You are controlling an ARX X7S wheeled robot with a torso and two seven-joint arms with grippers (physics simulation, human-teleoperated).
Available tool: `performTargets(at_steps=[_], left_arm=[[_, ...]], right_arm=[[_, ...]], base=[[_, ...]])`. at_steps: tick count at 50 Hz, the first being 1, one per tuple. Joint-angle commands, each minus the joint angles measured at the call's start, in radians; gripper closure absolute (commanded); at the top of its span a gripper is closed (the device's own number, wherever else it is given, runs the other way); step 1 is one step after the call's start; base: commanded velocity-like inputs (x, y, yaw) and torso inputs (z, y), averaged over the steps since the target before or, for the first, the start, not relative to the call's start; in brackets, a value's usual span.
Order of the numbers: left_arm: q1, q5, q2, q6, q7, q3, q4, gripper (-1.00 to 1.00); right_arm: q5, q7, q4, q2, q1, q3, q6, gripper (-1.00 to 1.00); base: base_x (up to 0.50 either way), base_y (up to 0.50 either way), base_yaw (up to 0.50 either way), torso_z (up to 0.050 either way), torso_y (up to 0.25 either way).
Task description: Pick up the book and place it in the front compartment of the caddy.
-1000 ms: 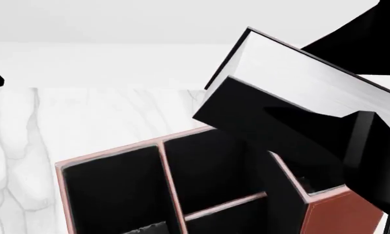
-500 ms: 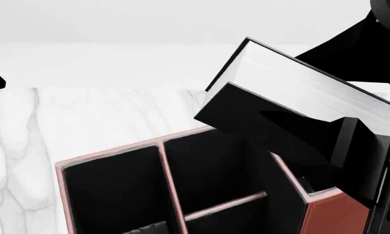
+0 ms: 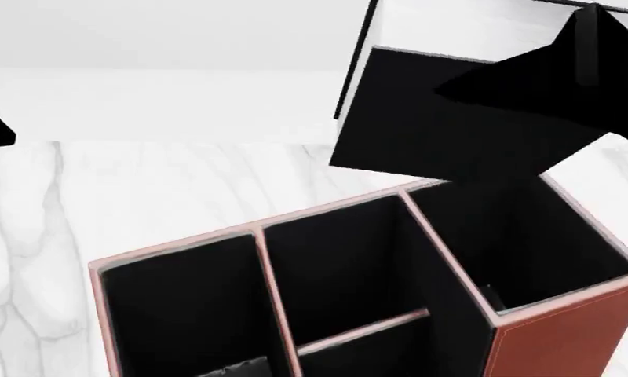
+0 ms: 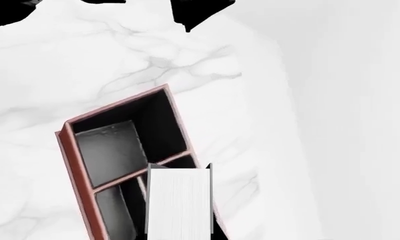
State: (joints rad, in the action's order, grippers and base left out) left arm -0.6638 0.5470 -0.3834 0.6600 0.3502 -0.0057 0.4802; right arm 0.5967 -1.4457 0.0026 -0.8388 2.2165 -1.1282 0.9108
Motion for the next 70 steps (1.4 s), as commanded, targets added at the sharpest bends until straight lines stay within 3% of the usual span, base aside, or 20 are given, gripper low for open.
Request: performTargets(at_steps=[1, 32, 70], left_arm=[[0.001, 0.001, -0.002, 0.0, 0.004, 0.005, 0.005, -1.0], [-0.008, 0.01, -0.013, 0.009, 0.015, 0.009, 0.01, -1.0], [-0.003, 0.014, -0.019, -0.001, 0.02, 0.019, 0.007, -1.0]], right_arm=[[-0.097, -0.113, 0.24, 0.085, 0.068, -0.188, -0.291, 1.0], [-0.105, -0.064, 0.51, 0.236, -0.086, -0.243, -0.572, 1.0], [-0.033, -0.088, 0.756, 0.396, -0.208, -0.295, -0.703, 1.0]], base=[[0.0, 0.0, 0.0, 0.0, 0.0], [0.0, 0.0, 0.0, 0.0, 0.001], [0.0, 0.0, 0.0, 0.0, 0.001]])
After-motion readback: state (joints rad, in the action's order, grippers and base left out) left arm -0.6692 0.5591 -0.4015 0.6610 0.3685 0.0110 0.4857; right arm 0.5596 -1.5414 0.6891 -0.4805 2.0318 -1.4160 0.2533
